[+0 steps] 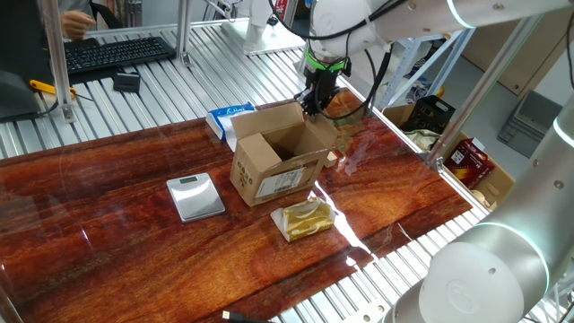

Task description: Open a box

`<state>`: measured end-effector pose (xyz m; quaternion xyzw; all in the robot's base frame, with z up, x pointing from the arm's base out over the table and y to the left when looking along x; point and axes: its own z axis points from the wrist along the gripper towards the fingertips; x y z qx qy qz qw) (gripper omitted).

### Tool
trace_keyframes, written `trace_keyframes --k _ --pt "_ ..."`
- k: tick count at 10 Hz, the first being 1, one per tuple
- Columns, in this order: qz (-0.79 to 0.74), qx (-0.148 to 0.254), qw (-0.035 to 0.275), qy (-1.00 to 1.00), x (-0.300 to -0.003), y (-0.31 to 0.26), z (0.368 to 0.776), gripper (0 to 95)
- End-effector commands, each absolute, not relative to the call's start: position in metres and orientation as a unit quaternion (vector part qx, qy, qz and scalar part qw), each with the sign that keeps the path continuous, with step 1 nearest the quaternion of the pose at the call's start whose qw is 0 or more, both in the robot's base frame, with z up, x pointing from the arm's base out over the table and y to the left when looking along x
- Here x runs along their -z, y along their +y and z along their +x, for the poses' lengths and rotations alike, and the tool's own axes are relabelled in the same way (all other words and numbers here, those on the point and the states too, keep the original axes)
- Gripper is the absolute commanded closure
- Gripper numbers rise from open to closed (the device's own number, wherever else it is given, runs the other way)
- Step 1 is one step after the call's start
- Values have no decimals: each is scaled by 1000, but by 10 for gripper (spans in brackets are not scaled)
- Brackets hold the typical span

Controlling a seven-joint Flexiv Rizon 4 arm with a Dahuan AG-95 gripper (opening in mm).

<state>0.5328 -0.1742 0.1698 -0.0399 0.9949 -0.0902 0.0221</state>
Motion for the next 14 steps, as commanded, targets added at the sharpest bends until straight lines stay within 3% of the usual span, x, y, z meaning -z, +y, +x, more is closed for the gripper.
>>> trace_keyframes --k 1,14 --pt "-41 89 22 995 -168 -177 534 950" --pt "-39 56 36 997 -133 -191 533 950"
